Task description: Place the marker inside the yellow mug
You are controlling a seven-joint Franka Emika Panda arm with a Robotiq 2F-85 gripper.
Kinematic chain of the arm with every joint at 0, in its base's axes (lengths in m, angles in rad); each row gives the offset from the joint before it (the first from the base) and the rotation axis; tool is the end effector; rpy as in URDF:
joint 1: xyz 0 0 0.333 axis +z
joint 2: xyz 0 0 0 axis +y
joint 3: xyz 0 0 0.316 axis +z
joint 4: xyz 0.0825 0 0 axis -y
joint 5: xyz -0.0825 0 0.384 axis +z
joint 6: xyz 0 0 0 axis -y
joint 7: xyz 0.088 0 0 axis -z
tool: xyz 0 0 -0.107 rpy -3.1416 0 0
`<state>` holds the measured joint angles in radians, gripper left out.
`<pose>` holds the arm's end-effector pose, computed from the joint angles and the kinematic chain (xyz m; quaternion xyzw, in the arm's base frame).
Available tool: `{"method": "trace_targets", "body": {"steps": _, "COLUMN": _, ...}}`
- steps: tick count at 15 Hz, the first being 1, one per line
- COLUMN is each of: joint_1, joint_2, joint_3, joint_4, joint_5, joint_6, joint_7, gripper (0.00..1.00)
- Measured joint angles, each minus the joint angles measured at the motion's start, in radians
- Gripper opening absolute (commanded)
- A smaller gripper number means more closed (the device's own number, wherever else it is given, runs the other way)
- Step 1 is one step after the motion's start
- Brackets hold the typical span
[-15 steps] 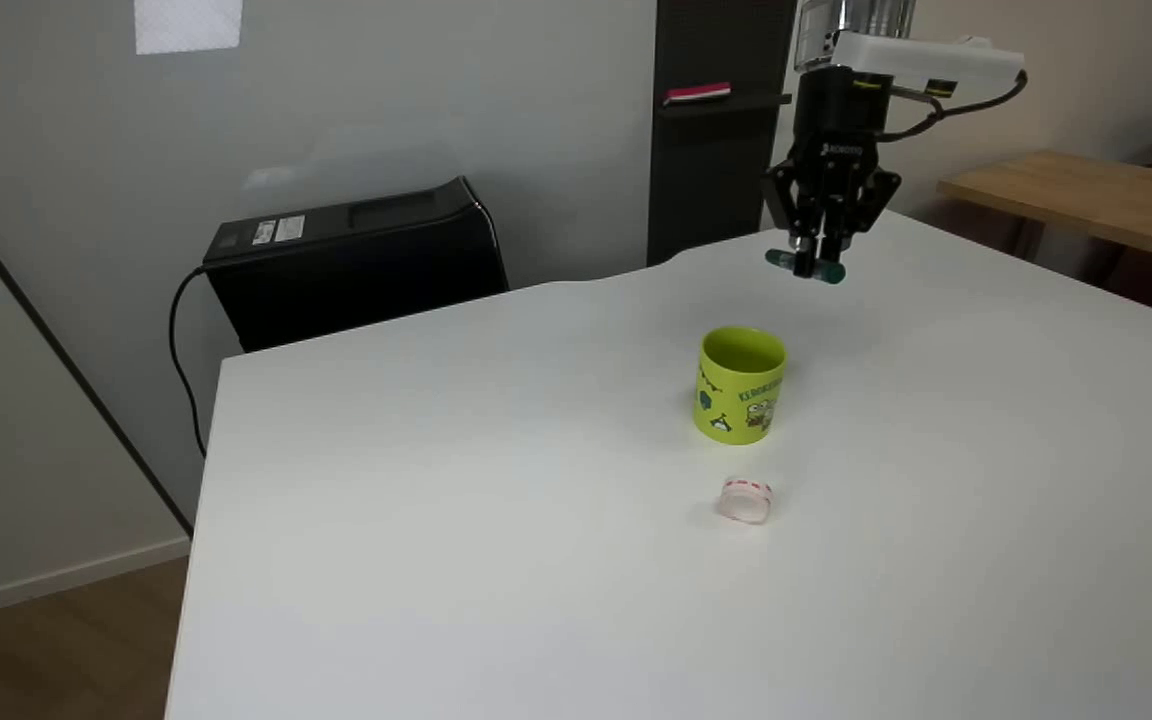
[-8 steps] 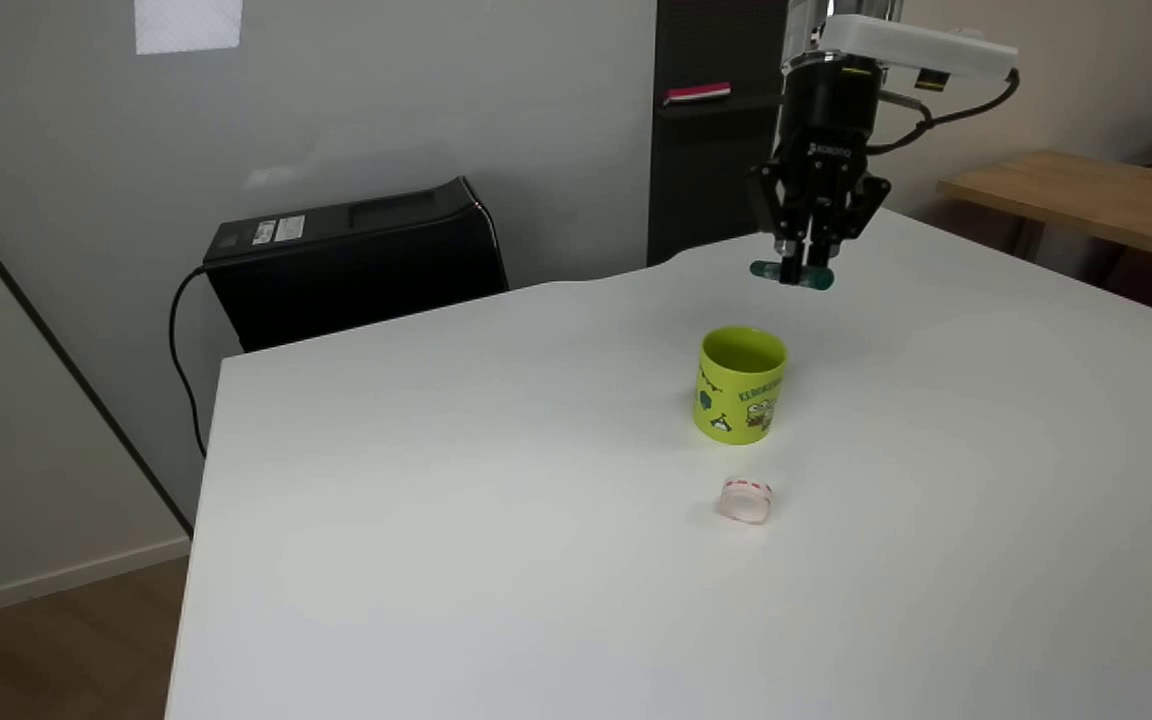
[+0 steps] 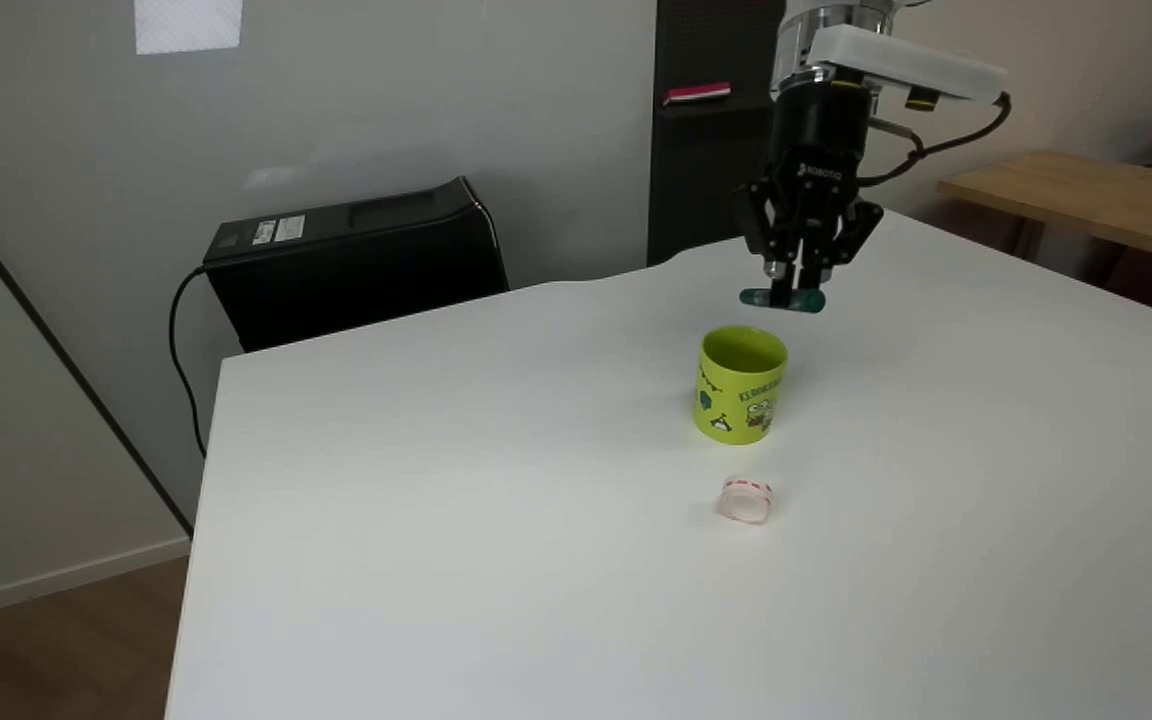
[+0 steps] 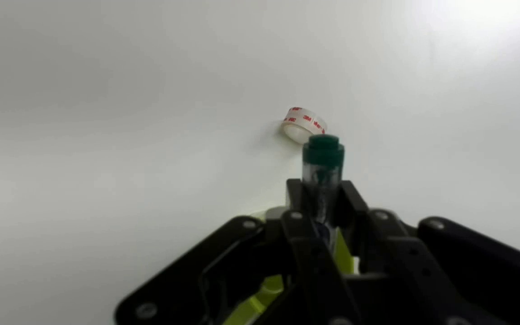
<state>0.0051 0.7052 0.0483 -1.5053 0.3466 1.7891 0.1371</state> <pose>0.6627 0.0601 0.2289 -0.9564 0.1141 0.2214 0.1527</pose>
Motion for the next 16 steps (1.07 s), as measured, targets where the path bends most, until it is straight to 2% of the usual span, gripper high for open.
{"method": "trace_targets", "body": {"steps": 16, "joint_1": -0.046, "joint_2": 0.035, "joint_3": 0.0, "joint_4": 0.008, "joint_5": 0.075, "joint_6": -0.101, "joint_7": -0.001, "gripper": 0.03}}
